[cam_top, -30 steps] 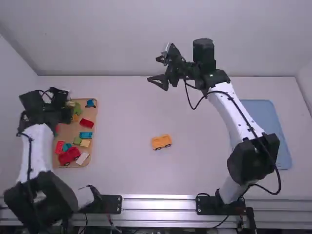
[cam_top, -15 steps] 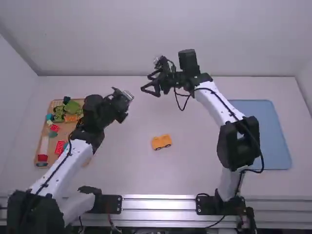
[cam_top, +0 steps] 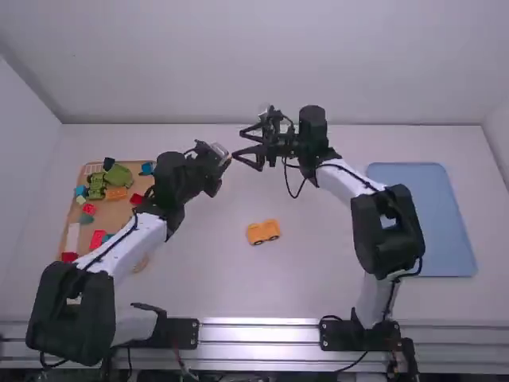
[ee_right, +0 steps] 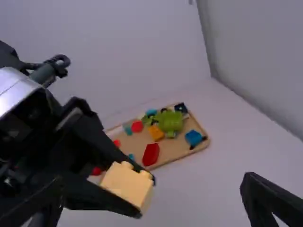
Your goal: Assemble lego blocks to make yellow taxi
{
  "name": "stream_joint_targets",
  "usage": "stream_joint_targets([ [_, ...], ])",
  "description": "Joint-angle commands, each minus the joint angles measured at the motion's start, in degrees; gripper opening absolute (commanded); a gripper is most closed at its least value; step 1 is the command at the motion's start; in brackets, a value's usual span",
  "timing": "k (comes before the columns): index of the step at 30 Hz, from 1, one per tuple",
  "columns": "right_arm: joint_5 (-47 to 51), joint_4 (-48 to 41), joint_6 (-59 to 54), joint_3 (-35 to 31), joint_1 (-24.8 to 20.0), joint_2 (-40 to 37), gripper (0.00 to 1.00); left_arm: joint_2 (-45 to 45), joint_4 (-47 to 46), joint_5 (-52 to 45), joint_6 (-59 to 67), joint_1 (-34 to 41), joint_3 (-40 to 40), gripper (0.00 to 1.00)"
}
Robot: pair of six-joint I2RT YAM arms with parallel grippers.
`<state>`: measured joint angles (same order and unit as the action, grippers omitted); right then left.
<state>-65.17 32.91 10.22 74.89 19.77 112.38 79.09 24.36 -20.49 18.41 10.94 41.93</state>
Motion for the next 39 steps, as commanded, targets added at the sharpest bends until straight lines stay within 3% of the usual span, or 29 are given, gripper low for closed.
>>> stream_joint_targets([
  [1,-2.19,-0.90,7.61,0.15,0.22,-0.83,0.91,0.61,0.31,-1.51,0.87,0.31,-0.22,0.02],
  [6,0.63,-16.09,4.33,3.32,0.17,-0.83,0.84,0.63,-0.31,-2.40,7.39,1.88,-0.22,0.02],
  [14,7.06,-47.41,-11.67,13.94,0.22,-0.83,0.86,1.25,-1.64,-2.43,11.69,2.67,-0.22,0.02],
  [16,6.95,-51.12,-13.75,15.21,0.20,-0.83,0.85,1.73,-1.53,-2.58,11.67,2.47,-0.22,0.02],
  [30,10.95,-58.42,-17.25,15.37,0.28,-0.72,0.66,6.43,5.11,-1.38,10.14,5.29,-0.22,0.02],
  [39,17.64,-58.86,-16.50,15.56,3.69,-0.72,0.66,6.43,4.07,-1.09,11.45,5.40,-0.22,0.02],
])
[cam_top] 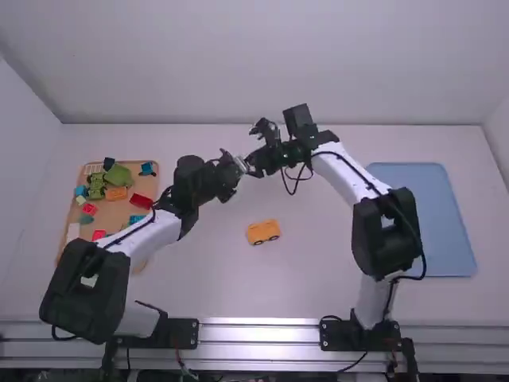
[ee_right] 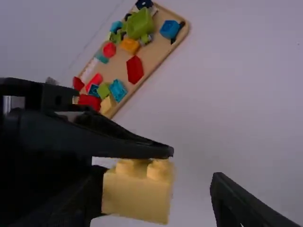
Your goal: Assemble lego blocks to make yellow taxi
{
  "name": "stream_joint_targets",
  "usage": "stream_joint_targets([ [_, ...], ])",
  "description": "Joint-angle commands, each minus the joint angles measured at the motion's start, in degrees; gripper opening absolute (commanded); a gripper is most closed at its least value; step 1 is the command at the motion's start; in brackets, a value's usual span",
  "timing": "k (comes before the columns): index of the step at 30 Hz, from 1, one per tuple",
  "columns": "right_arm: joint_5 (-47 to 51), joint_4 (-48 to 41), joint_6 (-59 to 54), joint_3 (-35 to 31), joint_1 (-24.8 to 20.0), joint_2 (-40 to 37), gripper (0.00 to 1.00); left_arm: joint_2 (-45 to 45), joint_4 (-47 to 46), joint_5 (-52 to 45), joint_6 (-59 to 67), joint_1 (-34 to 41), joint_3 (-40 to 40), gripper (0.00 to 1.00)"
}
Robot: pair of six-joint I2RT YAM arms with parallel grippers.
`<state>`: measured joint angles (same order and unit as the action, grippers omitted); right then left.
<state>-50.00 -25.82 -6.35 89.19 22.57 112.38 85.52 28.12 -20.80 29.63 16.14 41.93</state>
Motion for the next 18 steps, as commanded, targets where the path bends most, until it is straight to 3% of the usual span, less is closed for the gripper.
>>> stream_joint_targets([
  [1,2.47,-0.15,0.04,1.27,1.20,-0.72,0.66,0.00,0.44,-0.74,0.24,0.42,-0.22,0.02],
  [4,2.29,-0.13,0.07,1.20,1.49,-0.72,0.63,0.00,0.61,-0.70,0.22,0.20,-0.22,0.02],
  [13,1.86,-0.63,0.09,1.18,1.57,-0.72,0.42,3.56,4.13,-0.85,0.22,0.66,-0.22,0.02],
  [18,1.90,-1.29,-0.57,1.18,2.16,-0.72,0.24,4.33,5.68,-0.79,-0.04,0.57,-0.22,0.12],
])
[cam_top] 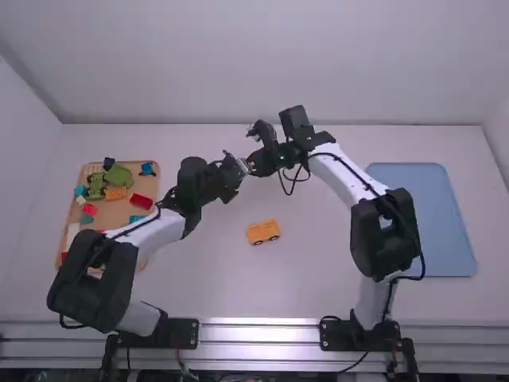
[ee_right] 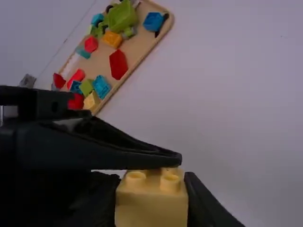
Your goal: Assemble lego blocks to make yellow taxi
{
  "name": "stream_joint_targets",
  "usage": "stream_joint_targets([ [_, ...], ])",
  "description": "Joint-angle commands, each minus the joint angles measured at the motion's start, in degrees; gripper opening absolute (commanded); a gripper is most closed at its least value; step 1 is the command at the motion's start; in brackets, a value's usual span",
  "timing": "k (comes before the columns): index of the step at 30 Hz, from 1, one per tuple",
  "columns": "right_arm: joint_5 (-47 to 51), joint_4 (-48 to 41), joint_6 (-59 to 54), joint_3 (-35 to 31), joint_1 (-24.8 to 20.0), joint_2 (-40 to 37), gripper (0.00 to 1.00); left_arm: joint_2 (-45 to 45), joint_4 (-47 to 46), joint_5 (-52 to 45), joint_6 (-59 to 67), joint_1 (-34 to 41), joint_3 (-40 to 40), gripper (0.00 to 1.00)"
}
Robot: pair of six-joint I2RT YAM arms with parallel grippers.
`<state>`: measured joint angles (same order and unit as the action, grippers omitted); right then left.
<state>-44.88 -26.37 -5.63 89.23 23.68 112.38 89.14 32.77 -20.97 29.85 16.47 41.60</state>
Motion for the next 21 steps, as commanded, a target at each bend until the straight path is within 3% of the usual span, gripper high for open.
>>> stream_joint_targets([
  [1,-3.23,-0.70,-1.25,1.14,1.01,-0.72,0.22,0.68,1.66,-0.61,-0.72,0.48,0.11,0.28],
  [3,-3.02,-0.68,-1.31,1.14,1.09,-0.72,0.19,0.68,2.67,-0.66,-1.84,0.57,0.11,0.61],
  [4,-2.58,-0.63,-1.73,1.14,1.14,-0.72,0.17,0.68,3.28,-0.66,-3.32,0.39,0.11,0.86],
  [5,-2.36,-0.81,-2.99,1.27,1.03,-0.72,0.16,0.68,3.78,-0.85,-5.05,0.17,0.11,1.00],
  [10,1.99,-5.49,-10.43,4.15,0.28,-0.72,0.15,-0.74,0.55,-12.00,-10.78,-2.36,1.68,0.99],
  [17,2.84,-19.17,-31.23,12.81,0.28,-0.72,0.14,-1.81,-20.15,-41.99,-4.02,-12.39,10.99,0.99],
  [21,0.63,-24.94,-41.13,15.63,0.26,-0.72,0.14,-1.14,-27.23,-46.95,-0.37,-13.35,14.03,0.99],
])
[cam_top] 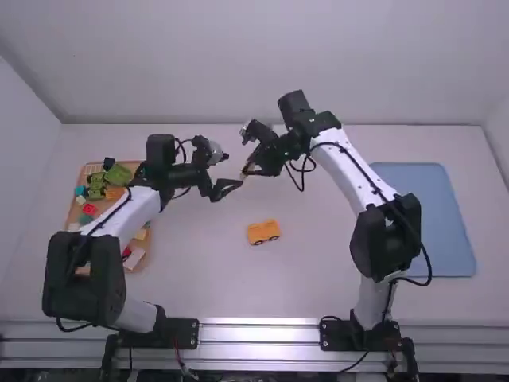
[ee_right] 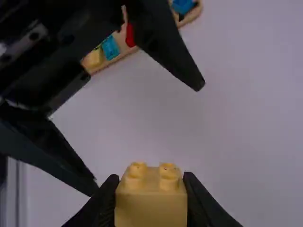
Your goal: Assemble lego blocks to make yellow taxi
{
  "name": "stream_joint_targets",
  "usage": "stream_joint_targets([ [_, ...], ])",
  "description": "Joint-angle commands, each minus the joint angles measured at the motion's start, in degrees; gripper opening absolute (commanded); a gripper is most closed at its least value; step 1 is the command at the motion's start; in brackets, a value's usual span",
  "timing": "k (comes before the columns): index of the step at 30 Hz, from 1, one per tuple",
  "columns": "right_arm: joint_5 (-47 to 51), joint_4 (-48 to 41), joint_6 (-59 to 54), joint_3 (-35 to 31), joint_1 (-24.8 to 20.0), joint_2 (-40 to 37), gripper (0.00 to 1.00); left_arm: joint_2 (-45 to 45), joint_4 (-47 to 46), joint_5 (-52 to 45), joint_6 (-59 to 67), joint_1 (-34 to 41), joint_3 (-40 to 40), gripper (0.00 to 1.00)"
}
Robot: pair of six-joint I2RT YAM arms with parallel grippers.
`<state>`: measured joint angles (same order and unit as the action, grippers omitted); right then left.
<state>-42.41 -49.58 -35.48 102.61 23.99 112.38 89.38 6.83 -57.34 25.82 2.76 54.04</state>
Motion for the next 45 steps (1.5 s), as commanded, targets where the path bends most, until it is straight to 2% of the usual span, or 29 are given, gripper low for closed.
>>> stream_joint_targets([
  [1,-2.64,-3.06,-13.86,2.64,-0.02,-0.72,0.14,-1.29,-1.51,-11.23,3.65,0.52,1.79,0.99],
  [5,-4.44,-6.43,-21.55,2.86,0.04,-0.72,0.14,-1.29,-1.75,-11.23,4.04,1.90,1.81,0.99],
  [10,-4.52,-9.97,-28.09,2.86,0.07,-0.72,0.14,-1.29,-6.97,-10.99,9.38,3.15,1.81,0.99],
  [13,-4.96,-11.37,-30.60,2.86,0.07,-0.72,0.14,-1.29,-10.54,-10.60,12.76,4.00,1.81,0.99],
  [19,-6.10,-11.54,-30.69,2.86,0.09,-0.72,0.14,-1.29,-11.54,-10.58,13.44,4.02,1.77,0.99],
  [24,-7.45,-14.16,-34.86,2.86,0.83,-0.72,0.14,-1.29,-11.56,-10.62,13.42,3.89,1.77,0.87],
  [25,-7.50,-14.12,-34.77,2.86,0.76,-0.72,0.14,-1.29,-11.50,-10.60,13.42,4.17,1.75,0.82],
  [31,-7.54,-13.79,-34.84,2.86,1.38,-0.72,0.14,-1.29,-10.93,-10.58,13.44,4.35,1.70,0.64],
  [33,-7.50,-13.64,-34.86,2.86,1.57,-0.72,0.13,-1.29,-10.93,-10.60,13.46,4.35,1.70,0.50],
  [34,-7.48,-13.66,-34.88,2.86,1.55,-0.72,0.13,-1.29,-10.93,-10.58,13.46,4.37,1.70,0.34],
  [35,-7.43,-13.66,-34.86,2.86,1.57,-0.72,0.13,-1.29,-10.93,-10.58,13.44,4.37,1.68,0.33],
  [36,-7.34,-13.66,-34.86,2.86,1.57,-0.72,0.13,-1.29,-10.93,-10.58,13.44,4.35,1.66,0.24],
  [37,-7.30,-13.64,-34.86,2.86,1.57,-0.72,0.18,-1.29,-10.97,-10.56,13.44,4.33,1.66,0.21],
  [38,-7.34,-13.64,-34.86,2.86,1.57,-0.72,0.29,-1.29,-11.04,-10.47,13.46,4.31,1.66,0.20],
  [39,-7.32,-13.66,-34.84,2.86,1.55,-0.72,0.35,-1.29,-11.15,-9.92,13.44,4.33,1.66,0.19],
  [40,-7.32,-13.62,-34.84,2.86,1.55,-0.72,0.62,-1.29,-11.37,-8.04,13.40,4.33,1.60,0.16],
  [41,-7.30,-13.51,-34.75,2.86,1.46,-0.74,0.80,-1.29,-12.00,-6.27,13.40,4.35,1.60,0.15],
  [43,-7.30,-12.92,-33.35,2.86,1.03,-0.76,0.96,-1.31,-13.31,-3.41,13.31,4.35,1.62,0.15],
  [45,-7.04,-11.56,-30.34,2.86,0.63,-0.87,0.99,-1.31,-13.97,-1.16,12.09,4.35,1.62,0.14],
])
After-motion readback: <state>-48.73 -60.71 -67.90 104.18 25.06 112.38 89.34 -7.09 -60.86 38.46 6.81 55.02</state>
